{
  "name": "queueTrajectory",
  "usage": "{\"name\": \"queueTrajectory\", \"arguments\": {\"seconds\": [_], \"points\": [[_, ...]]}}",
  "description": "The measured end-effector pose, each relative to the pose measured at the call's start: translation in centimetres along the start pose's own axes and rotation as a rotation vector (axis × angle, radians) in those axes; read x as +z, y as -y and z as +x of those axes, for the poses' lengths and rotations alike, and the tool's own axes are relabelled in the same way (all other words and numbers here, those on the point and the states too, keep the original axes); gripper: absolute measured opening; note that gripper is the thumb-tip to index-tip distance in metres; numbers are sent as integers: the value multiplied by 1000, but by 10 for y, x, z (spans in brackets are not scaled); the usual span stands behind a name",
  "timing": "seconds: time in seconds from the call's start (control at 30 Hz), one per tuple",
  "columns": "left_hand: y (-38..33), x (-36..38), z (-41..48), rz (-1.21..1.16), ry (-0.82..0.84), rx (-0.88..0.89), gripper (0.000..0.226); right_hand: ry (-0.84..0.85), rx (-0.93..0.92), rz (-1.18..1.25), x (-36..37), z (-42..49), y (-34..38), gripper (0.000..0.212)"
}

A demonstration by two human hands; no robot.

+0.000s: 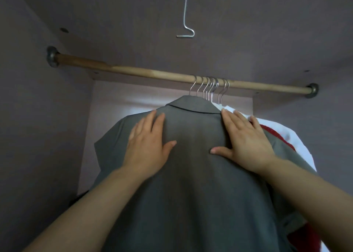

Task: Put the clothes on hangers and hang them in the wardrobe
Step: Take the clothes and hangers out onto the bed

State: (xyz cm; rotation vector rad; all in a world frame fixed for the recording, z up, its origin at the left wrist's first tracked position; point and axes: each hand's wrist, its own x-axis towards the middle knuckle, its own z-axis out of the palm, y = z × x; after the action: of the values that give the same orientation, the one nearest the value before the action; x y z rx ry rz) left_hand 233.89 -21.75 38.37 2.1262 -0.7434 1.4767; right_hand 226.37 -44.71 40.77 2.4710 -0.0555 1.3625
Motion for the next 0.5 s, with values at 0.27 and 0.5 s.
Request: {"name": "queueTrajectory", "arguments": {"seconds": [0.27,0.5], "points": [[37,19,42,51,118,-56,94,-305,-43,95,15,12,-5,84],[41,37,60,37,16,-71,54,-495,106,128,21,36,-2,34]]}}
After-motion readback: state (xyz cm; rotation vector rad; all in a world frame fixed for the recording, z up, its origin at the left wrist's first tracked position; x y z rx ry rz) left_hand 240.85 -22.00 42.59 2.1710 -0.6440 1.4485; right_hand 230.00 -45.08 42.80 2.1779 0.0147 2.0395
